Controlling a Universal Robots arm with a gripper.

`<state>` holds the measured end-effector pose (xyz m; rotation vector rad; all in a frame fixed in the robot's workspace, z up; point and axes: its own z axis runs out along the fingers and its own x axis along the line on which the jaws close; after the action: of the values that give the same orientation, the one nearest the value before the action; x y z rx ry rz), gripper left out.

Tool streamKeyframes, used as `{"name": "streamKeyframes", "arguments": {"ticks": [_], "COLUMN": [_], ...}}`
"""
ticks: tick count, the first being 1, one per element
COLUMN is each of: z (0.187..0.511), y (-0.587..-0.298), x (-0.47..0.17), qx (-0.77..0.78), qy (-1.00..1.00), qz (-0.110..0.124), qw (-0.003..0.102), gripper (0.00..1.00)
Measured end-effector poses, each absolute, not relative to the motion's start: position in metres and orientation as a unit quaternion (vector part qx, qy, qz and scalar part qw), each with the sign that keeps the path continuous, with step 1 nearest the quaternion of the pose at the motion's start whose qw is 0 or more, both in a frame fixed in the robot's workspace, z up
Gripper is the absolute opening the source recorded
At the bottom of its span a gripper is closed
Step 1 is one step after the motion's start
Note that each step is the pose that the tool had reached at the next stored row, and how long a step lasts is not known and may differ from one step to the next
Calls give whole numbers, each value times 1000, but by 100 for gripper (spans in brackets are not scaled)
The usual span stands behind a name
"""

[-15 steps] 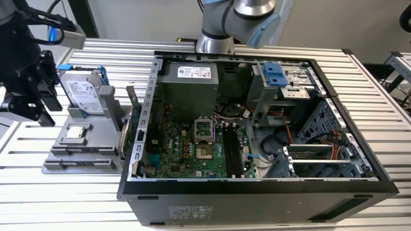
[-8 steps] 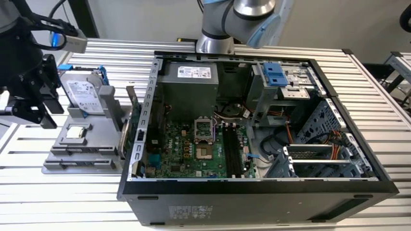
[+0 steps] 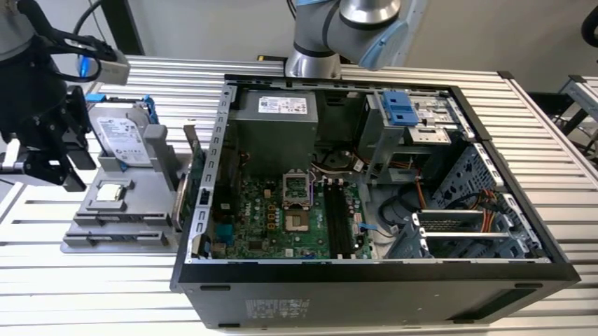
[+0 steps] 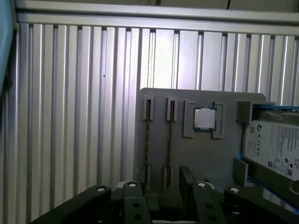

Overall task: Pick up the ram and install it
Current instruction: 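Pick up the ram and move it above insertion slot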

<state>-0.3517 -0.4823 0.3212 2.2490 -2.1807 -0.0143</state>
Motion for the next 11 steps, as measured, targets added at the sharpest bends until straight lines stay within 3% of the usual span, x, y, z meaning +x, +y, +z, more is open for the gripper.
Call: {"name": "streamKeyframes", "arguments": {"ticks": [11], "z": [310], "y": [-482], "x": [-352], "qx": [718], "qy": [-696], "qz": [-5], "qw": [4], "gripper": [100]}}
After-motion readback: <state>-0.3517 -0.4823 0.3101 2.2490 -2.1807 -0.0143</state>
